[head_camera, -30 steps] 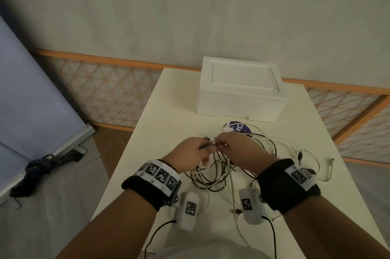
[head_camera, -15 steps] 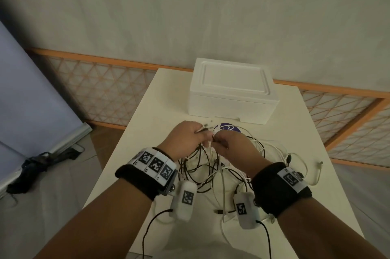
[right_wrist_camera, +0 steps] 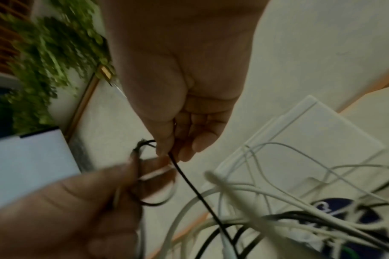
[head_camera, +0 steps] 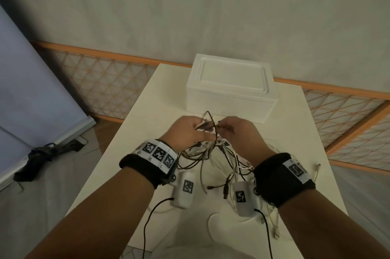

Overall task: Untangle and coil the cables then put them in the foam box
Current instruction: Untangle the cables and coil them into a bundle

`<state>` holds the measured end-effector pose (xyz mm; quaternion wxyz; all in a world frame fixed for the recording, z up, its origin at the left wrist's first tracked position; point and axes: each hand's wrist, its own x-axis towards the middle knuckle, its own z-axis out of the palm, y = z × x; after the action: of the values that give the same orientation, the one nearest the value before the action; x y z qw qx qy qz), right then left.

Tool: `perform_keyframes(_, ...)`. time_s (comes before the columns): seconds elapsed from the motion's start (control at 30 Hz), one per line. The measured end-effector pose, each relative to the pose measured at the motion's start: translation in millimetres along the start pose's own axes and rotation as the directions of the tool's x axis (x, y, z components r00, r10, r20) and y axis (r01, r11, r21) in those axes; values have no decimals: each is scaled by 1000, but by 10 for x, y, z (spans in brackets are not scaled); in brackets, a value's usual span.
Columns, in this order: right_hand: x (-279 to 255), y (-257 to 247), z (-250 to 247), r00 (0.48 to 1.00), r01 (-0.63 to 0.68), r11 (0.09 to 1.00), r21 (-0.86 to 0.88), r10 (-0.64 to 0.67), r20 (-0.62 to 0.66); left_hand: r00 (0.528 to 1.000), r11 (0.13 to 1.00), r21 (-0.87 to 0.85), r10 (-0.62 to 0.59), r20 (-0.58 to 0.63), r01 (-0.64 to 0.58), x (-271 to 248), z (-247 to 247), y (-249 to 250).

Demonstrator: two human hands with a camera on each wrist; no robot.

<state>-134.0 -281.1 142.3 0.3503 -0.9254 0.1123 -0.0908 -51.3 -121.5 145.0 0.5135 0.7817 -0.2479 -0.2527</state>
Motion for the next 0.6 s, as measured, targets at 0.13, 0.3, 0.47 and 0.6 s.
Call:
perform_keyframes(0.13,-3,-124,-59,993,51,986,156,-34,-111,998,975,219,50,-24,-43,51,224,-43)
perform_keyframes(0.3,-33,23,127,997,-5,976,219,22,-80,969,991,-16,128,-213,-134,125,125,130)
perform_keyframes(0.47,24,231,353,989,-3,1000,-30,7,150,940,941,-203,214,-267,-272,202,45,329)
perform_keyframes(0.6,139,197,227,999,45,999,14,-45,-16,975,957,-229,144,-167,-180,269,96,41)
